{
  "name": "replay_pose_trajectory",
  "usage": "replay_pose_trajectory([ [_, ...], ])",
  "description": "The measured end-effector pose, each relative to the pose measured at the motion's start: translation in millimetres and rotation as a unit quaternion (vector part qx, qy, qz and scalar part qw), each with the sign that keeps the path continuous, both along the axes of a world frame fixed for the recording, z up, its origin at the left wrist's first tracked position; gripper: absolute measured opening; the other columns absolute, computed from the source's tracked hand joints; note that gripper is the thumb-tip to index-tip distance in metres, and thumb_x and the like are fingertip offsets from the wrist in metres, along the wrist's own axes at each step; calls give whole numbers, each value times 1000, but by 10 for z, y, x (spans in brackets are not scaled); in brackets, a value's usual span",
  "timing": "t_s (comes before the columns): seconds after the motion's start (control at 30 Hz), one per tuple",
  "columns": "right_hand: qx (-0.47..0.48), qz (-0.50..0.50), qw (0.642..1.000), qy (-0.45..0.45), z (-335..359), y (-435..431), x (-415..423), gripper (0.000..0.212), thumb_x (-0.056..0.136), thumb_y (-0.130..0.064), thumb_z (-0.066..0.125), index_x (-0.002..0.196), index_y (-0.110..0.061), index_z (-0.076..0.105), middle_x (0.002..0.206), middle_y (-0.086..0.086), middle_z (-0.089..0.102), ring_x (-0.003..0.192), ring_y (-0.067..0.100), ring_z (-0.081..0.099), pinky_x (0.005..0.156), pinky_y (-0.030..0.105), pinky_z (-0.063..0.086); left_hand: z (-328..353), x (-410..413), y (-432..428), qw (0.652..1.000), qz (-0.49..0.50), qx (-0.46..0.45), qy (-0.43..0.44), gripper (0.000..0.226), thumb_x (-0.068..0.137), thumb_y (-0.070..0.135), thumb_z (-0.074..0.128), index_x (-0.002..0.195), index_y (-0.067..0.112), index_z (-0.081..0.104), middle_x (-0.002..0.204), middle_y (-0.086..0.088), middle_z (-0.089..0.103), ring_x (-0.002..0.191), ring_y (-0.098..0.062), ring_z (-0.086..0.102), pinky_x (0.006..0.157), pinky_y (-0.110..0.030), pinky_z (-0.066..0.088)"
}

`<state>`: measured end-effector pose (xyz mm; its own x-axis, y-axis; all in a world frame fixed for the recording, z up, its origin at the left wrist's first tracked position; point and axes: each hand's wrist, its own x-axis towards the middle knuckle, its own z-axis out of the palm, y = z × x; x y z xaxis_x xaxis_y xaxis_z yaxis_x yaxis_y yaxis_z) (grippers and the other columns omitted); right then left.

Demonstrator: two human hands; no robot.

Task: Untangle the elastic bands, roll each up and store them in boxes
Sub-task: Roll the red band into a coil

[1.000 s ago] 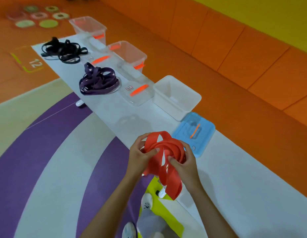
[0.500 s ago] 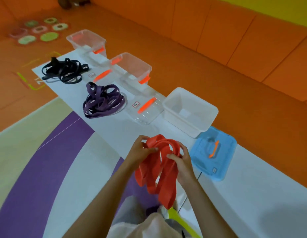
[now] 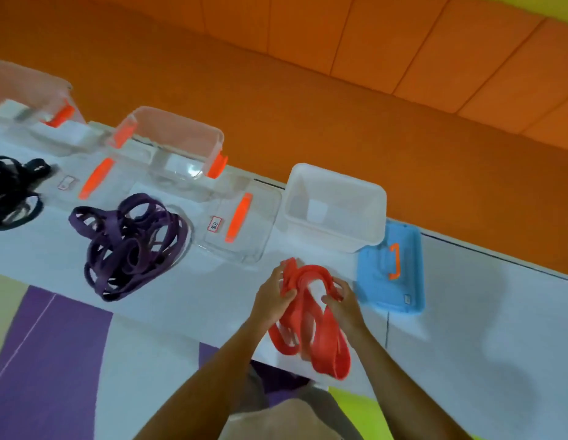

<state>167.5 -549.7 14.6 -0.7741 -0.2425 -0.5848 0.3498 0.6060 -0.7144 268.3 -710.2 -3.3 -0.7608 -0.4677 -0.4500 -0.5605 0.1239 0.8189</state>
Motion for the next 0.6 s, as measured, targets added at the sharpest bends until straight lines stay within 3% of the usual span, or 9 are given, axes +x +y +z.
replay_pose_trajectory([
  [0.13, 70, 19, 996, 48, -46, 54, 157, 68, 92, 4, 71, 154, -6, 45, 149, 13, 51, 132, 28, 55, 108, 36, 46, -87, 124, -136, 999, -54, 1, -4, 78, 97, 30, 77, 162, 17, 37, 154, -7, 52, 138, -23, 56, 114, -38, 47],
  [0.2, 87, 12, 994, 67, -60, 116, 236, 66, 89, 4, 69, 151, -10, 50, 142, 9, 58, 123, 26, 62, 102, 37, 50, -99, 178, -172, 999, -49, 18, -4, 84, 91, 30, 83, 161, 19, 37, 153, -6, 51, 134, -19, 58, 108, -34, 52],
  [0.3, 138, 33, 987, 72, -97, 227, 345, 60, 86, -9, 69, 144, -21, 56, 121, 11, 65, 111, 32, 66, 98, 50, 54, -130, 244, -162, 998, -47, 8, -37, 105, 83, 29, 88, 166, 23, 24, 160, -6, 44, 139, -27, 55, 114, -50, 49],
  [0.37, 173, 48, 981, 71, -131, 285, 413, 64, 92, -20, 69, 152, -27, 48, 129, 9, 61, 118, 32, 63, 102, 54, 51, -124, 295, -121, 993, -61, -24, -96, 113, 85, 37, 86, 168, 22, 11, 165, -6, 34, 144, -32, 49, 116, -50, 46],
  [0.5, 245, 85, 963, 78, -218, 355, 459, 52, 101, -49, 58, 149, -31, 48, 134, 2, 62, 120, 29, 63, 103, 50, 50, -158, 347, -84, 993, -81, -20, -79, 97, 93, 24, 80, 167, 18, 17, 161, -10, 42, 142, -32, 52, 115, -49, 49],
  [0.6, 203, 46, 975, 76, -273, 386, 494, 49, 102, -55, 56, 141, -25, 53, 124, 3, 67, 106, 23, 66, 93, 44, 56, -149, 280, -107, 995, -66, -19, -68, 74, 100, 18, 71, 163, 20, 32, 154, -9, 55, 135, -29, 60, 110, -48, 53],
])
